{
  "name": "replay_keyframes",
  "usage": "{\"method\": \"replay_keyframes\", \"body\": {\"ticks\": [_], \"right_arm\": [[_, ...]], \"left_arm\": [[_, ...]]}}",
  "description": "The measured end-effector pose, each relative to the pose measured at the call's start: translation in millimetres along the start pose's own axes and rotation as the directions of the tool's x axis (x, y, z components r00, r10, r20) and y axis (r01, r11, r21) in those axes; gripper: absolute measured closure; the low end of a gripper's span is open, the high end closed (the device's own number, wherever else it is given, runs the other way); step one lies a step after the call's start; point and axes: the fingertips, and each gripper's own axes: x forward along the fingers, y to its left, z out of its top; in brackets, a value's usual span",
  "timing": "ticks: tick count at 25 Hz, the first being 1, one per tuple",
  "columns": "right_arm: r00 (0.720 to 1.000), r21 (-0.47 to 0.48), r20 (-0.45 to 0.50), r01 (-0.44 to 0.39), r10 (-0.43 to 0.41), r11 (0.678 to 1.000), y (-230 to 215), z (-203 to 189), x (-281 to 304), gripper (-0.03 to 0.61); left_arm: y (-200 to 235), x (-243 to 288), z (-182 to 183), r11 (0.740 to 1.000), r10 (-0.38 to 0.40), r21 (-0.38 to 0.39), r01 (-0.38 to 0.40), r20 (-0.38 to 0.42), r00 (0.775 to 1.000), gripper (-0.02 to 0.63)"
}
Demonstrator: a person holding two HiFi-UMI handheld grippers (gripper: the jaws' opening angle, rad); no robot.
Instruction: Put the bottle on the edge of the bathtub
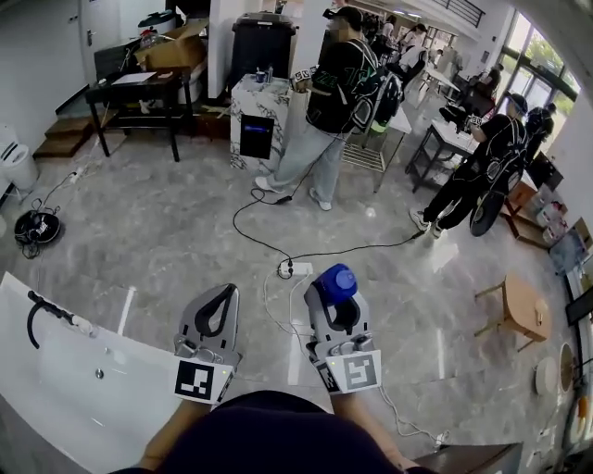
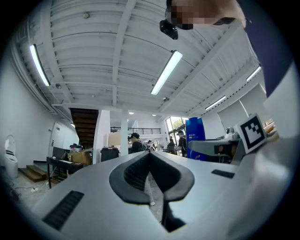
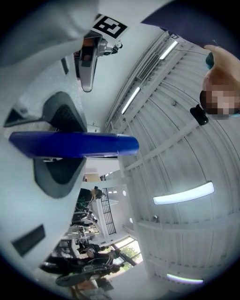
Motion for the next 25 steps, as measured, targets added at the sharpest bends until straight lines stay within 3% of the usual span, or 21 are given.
{"method": "replay_keyframes", "body": {"ticks": [3,6,8,11,14,18,25], "right_arm": [[0.997,0.029,0.017,-0.077,0.077,0.997,12.4,-2.6,12.8,0.423],[0.981,0.068,0.033,-0.193,0.191,0.979,42.9,-1.4,31.9,0.423],[0.959,0.097,0.045,-0.282,0.278,0.955,73.1,-0.8,46.8,0.423],[0.91,0.137,0.078,-0.415,0.408,0.899,121.2,-1.8,59.6,0.423],[0.836,0.166,0.13,-0.549,0.534,0.819,173.5,5.6,63.5,0.423],[0.714,0.206,0.185,-0.7,0.675,0.684,249.1,1.8,47.1,0.423],[0.522,0.256,0.269,-0.849,0.81,0.462,321.1,32.9,22.6,0.423]], "left_arm": [[5.5,-13.2,3.8,0.997,0.068,0.037,-0.067,-0.017,0.998,0.612],[26.9,-40.2,14.6,0.98,0.193,0.059,-0.192,-0.021,0.981,0.612],[46.4,-64.5,20.3,0.955,0.288,0.078,-0.285,-0.031,0.957,0.612],[67.6,-107.3,21.8,0.9,0.427,0.122,-0.418,-0.057,0.902,0.612],[82.0,-155.9,33.3,0.818,0.566,0.152,-0.554,-0.043,0.823,0.612],[88.0,-238.2,34.9,0.67,0.733,0.204,-0.714,-0.033,0.679,0.612],[67.3,-319.0,79.0,0.426,0.893,0.295,-0.855,0.012,0.449,0.612]]}}
